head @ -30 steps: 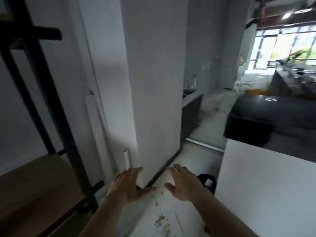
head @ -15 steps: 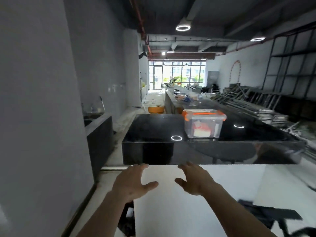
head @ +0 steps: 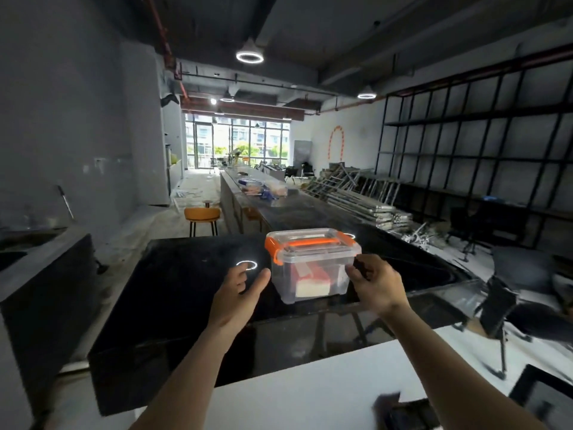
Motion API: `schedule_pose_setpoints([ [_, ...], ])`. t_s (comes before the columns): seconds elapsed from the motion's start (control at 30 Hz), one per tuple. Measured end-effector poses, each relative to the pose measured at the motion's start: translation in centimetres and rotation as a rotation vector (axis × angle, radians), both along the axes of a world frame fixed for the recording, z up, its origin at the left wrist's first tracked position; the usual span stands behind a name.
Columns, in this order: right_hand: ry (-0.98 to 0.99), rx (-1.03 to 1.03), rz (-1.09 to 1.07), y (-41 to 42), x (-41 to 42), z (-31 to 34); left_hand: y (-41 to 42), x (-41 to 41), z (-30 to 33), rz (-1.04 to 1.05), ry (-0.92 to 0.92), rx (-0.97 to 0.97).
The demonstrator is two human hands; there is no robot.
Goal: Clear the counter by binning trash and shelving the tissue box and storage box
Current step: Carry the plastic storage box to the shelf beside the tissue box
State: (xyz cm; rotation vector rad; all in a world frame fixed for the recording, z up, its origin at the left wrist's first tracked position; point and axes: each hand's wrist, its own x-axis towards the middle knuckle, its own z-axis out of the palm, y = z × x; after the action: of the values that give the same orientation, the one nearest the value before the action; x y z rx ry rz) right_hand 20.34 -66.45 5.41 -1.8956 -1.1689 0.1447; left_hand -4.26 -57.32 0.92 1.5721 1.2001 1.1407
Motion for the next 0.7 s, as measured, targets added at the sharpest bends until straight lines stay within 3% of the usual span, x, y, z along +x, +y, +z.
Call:
schedule_pose_setpoints([
  [0.17,0.396,0.096,-0.078,3.7,3.2,-0.6,3.2,3.5,0.6,0.071,-0.248,-0.147],
  [0.3,0.584,0.108,-0.048,6.6,5.2,-0.9,4.7,5.9,1.4,0.07,-0.351,-0.206],
  [0.47,0.678,0.082,0.039,9.4,6.9,-0.6,6.3,8.3,2.7,0.078,-0.44,-0.261],
  [0.7,0.722,0.034,0.213,13.2,9.1,-0.9,7.1,10.8,2.8,0.092,-0.411,-0.305],
])
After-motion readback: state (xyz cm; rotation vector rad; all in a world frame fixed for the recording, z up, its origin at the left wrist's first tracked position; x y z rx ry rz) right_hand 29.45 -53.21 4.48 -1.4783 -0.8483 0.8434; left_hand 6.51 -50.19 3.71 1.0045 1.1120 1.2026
